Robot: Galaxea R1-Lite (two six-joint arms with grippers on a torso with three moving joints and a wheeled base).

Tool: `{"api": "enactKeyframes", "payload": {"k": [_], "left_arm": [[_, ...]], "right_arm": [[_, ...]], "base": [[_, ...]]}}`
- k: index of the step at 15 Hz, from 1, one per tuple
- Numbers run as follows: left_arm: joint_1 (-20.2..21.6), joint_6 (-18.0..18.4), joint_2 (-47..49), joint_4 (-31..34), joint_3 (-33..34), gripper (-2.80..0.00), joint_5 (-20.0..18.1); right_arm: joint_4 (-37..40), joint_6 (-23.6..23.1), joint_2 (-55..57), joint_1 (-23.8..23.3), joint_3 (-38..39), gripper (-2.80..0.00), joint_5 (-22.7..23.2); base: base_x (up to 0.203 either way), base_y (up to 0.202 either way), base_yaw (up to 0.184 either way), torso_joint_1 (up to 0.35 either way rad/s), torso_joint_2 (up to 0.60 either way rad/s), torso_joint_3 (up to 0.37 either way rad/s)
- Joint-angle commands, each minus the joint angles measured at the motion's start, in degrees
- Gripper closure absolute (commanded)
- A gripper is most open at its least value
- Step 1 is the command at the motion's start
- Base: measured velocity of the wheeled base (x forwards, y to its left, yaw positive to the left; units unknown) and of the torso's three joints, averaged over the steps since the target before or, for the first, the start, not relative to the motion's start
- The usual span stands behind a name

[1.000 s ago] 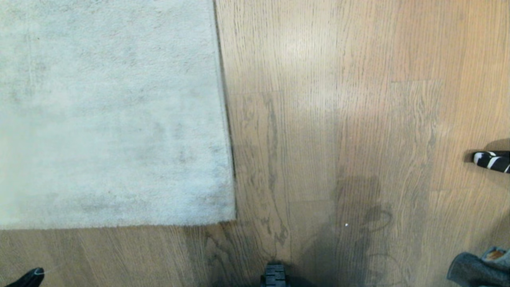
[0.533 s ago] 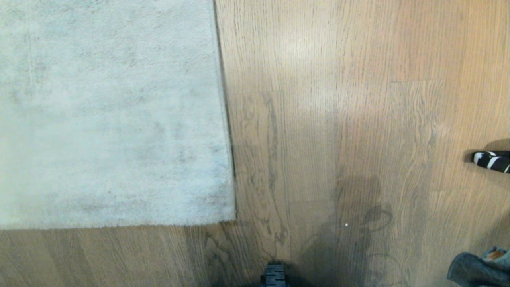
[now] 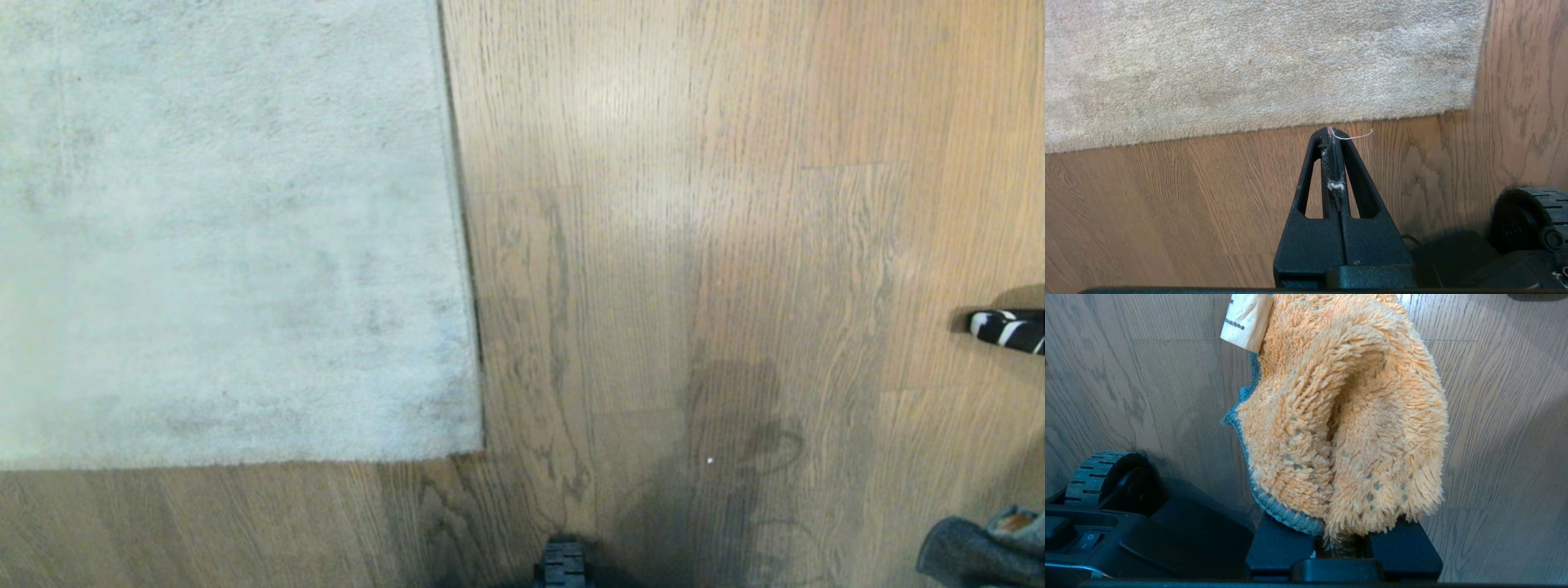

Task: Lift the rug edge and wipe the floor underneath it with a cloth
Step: Put down the rag

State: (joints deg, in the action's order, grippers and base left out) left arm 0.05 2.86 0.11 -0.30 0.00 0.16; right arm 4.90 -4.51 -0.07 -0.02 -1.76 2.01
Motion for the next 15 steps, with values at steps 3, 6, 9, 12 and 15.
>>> {"api": "enactKeyframes", "payload": {"k": [3, 6, 9, 12, 15], "left_arm": [[0.04, 0.04, -0.11, -0.05, 0.0, 0.0, 0.02], [0.04, 0.04, -0.11, -0.05, 0.0, 0.0, 0.02], [0.04, 0.04, -0.11, -0.1, 0.0, 0.0, 0.02], [0.04, 0.04, -0.11, -0.05, 0.0, 0.0, 0.02], [0.04, -0.05, -0.11, -0.05, 0.0, 0.0, 0.02]], "right_arm": [[0.02, -0.06, 0.07, -0.06, 0.0, 0.0, 0.01], [0.02, -0.06, 0.07, 0.01, 0.0, 0.0, 0.01], [0.02, -0.06, 0.07, -0.05, 0.0, 0.0, 0.01], [0.02, -0.06, 0.07, -0.06, 0.0, 0.0, 0.01], [0.02, -0.06, 0.07, -0.02, 0.0, 0.0, 0.01]], "base": [[0.0, 0.0, 0.0, 0.0, 0.0, 0.0], [0.0, 0.0, 0.0, 0.0, 0.0, 0.0], [0.0, 0.0, 0.0, 0.0, 0.0, 0.0], [0.0, 0.0, 0.0, 0.0, 0.0, 0.0], [0.0, 0.0, 0.0, 0.0, 0.0, 0.0]]}}
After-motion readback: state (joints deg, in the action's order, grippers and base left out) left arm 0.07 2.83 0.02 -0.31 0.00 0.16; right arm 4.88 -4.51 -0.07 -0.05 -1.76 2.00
